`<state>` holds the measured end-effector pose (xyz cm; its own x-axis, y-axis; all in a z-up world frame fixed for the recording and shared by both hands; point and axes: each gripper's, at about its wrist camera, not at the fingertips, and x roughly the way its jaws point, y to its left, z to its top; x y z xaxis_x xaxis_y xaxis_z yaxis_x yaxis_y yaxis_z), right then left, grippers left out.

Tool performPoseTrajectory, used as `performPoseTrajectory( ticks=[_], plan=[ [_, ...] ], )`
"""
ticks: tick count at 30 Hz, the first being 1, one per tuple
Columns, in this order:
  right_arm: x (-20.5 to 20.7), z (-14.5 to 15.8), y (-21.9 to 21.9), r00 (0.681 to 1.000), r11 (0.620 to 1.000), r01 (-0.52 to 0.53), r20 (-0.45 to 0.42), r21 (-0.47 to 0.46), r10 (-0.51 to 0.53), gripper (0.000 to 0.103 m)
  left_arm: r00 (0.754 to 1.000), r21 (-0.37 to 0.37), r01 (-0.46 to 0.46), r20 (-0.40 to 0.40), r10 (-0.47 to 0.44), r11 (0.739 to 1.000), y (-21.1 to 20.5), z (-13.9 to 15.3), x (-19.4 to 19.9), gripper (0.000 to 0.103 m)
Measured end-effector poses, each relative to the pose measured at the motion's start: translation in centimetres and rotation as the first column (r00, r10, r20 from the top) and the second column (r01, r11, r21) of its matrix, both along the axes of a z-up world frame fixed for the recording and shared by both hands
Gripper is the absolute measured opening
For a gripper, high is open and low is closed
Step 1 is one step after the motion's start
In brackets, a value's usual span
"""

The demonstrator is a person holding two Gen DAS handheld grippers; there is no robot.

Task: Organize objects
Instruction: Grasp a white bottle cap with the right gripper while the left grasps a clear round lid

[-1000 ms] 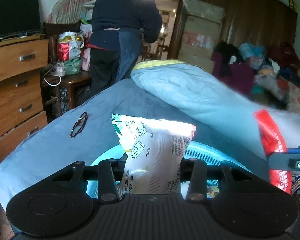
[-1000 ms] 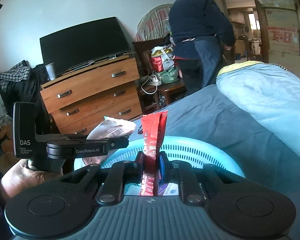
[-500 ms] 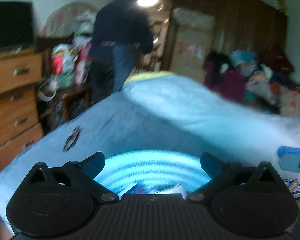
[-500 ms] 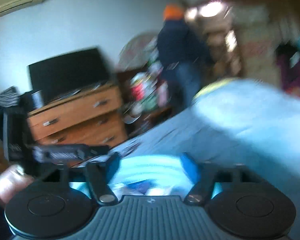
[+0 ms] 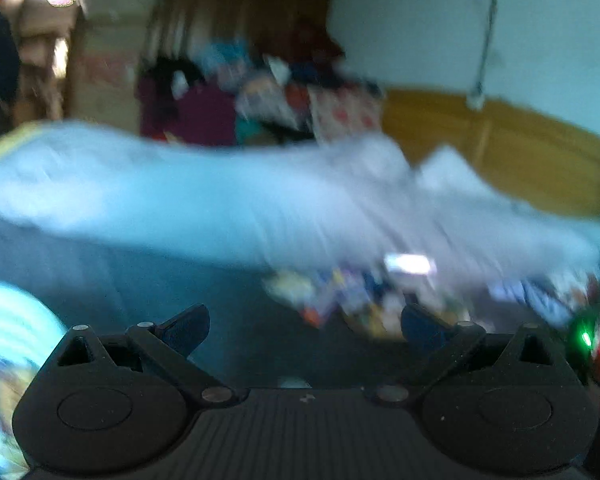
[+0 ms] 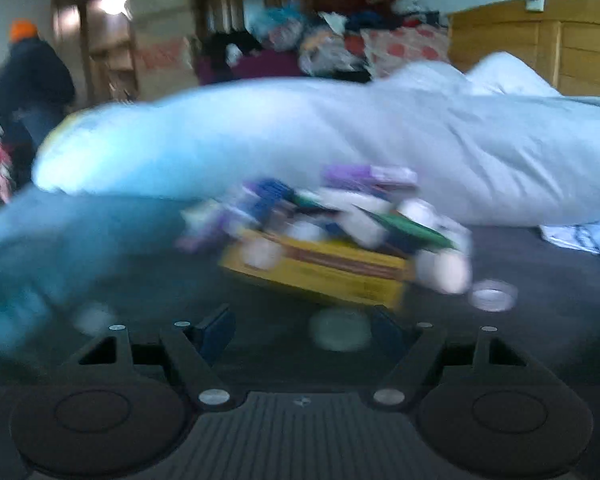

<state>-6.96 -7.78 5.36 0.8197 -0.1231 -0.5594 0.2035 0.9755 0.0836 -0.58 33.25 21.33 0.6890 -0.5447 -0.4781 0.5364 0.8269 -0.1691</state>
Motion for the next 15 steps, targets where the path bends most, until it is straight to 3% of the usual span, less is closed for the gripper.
performPoseTrajectory(
  ticks=[5,7,8,9,10,15],
  plan=[
    [3.3,-3.6,-0.6,0.996,0.998,-0.05,-0.081,-0.024,0.048,0.074,0.991,0.045,0.001,-0.136,0.006,0.999,-2.2,-5.0,2.1,0.103],
    [4.4,-4.5,-0.7,0.992,0.998,-0.063,-0.109,-0.018,0.061,0.065,0.99,0.06,0.005,-0.144,0.004,0.998,-2.1,-6.1,2.4,0.103],
    [4.5,-4.7,-0.6,0.993,0.997,-0.066,-0.103,-0.029,0.062,0.062,0.989,0.074,0.005,-0.146,0.006,0.997,-2.3,-6.6,2.6,0.103],
    [4.6,-4.8,-0.5,0.992,0.997,-0.073,-0.103,-0.031,0.069,0.046,0.989,0.084,0.002,-0.148,0.01,0.996,-2.5,-7.2,2.7,0.103],
    [4.6,-4.7,-0.5,0.992,0.997,-0.08,-0.103,-0.022,0.077,0.042,0.988,0.089,0.002,-0.153,0.012,0.996,-2.7,-7.7,2.9,0.103],
    [2.4,-2.5,-1.1,0.995,0.992,-0.102,-0.007,0.074,0.103,0.042,0.984,0.12,-0.01,-0.177,0.031,0.993,-3.8,-10.8,4.8,0.103]
  ],
)
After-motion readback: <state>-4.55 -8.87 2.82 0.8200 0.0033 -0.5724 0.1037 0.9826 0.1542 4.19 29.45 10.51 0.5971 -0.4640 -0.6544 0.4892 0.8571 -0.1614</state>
